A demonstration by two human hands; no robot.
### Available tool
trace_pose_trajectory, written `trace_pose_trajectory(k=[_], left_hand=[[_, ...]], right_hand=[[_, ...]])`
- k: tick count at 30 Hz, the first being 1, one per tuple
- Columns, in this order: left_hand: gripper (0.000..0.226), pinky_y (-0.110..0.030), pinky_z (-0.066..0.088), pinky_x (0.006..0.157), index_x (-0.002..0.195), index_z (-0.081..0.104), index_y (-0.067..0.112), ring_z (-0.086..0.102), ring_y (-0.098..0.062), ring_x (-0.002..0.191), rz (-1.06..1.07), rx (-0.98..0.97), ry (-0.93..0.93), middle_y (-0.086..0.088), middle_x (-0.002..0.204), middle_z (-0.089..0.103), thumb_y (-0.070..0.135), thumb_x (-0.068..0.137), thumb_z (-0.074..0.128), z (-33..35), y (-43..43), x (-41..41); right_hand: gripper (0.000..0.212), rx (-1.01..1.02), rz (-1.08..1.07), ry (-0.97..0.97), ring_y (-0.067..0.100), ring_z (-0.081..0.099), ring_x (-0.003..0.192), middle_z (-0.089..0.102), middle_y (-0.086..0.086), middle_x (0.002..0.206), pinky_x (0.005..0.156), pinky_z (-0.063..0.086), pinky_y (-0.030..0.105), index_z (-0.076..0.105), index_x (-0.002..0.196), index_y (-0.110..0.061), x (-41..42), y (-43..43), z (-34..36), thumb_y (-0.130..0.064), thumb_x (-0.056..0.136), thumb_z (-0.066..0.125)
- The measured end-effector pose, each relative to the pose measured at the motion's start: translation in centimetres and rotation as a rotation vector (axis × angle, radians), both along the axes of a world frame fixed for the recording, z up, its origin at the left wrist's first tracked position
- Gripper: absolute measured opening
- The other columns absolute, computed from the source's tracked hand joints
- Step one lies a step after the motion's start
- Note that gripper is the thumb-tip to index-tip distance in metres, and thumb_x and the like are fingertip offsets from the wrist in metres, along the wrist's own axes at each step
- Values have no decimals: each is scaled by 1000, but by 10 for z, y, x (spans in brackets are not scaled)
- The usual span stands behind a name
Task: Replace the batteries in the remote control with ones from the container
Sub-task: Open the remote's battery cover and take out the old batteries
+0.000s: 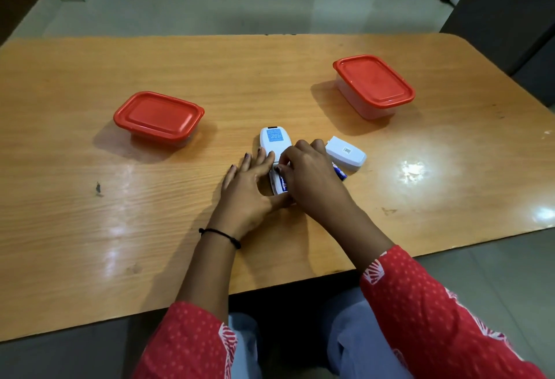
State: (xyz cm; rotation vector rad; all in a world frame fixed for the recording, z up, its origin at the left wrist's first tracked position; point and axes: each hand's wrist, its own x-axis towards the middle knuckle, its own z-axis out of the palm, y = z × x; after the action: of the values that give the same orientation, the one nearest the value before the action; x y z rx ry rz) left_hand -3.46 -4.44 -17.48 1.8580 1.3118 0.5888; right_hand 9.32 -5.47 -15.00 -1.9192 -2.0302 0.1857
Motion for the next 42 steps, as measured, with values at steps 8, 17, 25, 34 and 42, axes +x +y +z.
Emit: trace_pose_trajectory(k=[8,17,25,34,42], left_hand=[[84,-31,-4,117,146,23,27,2,-11,147,-20,-21,43,5,158,16,32,77,70,8,0,1],[67,-34,-1,119,146,25,28,2,-16,147,-52,27,155,5,159,13,37,85,51,8,1,0],[87,-32,-2,119,144,29,28,3,-7,146,11,9,5,8,157,17,43,71,74,1,0,-2],[86,-31,-1,119,145,28,29,4,-4,145,35,73,35,6,157,19,46,73,72,0,-7,-1],[66,-28,-8,117,139,35,38,-2,1,143,-10,208,61,9,157,8,34,82,67,3,-19,5]], right_hand=[[27,-179,73,-75,32,42,105,52,17,113,81,28,33,53,110,2,-11,-3,27,-13,98,34],[11,-124,89,310,19,58,78,64,5,87,67,47,33,58,94,-10,-12,-24,22,-20,89,60],[11,103,92,429,-4,54,73,71,2,85,67,39,13,73,92,-9,17,-41,4,-9,84,66],[26,95,-14,594,0,60,83,66,-7,93,74,47,10,71,98,-14,44,-61,-21,2,78,68],[38,36,33,528,7,53,110,61,-1,118,95,40,17,65,116,-15,45,-60,-26,-15,79,71]])
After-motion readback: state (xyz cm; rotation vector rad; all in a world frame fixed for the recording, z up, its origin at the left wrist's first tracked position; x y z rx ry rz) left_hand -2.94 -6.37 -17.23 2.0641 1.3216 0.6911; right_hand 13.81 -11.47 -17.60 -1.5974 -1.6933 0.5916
